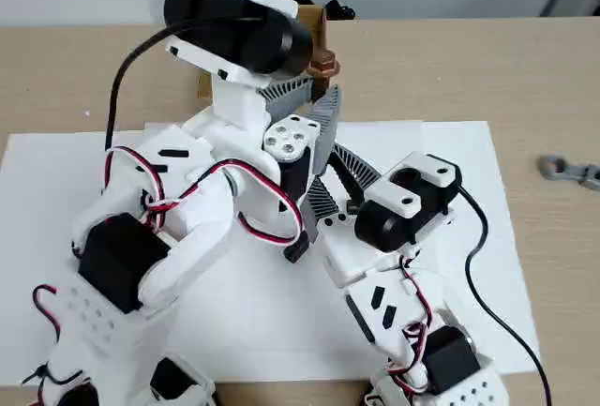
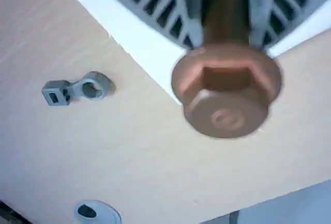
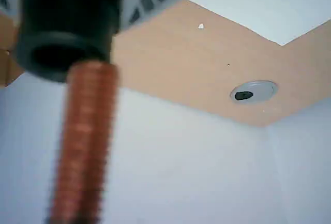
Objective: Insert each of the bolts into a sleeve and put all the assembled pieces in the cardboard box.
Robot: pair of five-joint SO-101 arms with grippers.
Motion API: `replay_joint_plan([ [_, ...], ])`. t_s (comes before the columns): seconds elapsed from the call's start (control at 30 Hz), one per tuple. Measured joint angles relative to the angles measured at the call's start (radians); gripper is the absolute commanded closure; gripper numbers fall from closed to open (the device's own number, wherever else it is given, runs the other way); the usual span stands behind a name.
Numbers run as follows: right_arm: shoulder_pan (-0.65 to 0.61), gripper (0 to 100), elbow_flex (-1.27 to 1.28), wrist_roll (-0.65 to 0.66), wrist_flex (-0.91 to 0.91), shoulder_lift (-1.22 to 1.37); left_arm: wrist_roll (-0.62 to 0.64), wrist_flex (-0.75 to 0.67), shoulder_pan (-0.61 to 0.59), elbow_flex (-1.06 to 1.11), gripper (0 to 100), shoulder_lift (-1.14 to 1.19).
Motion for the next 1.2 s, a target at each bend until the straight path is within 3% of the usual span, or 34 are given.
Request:
replay_joint_plan([
  [1.2,0.003,99.4,0.003,0.000,0.002,0.002,-0.034,-0.044,-0.005,0.115,100,0.002],
])
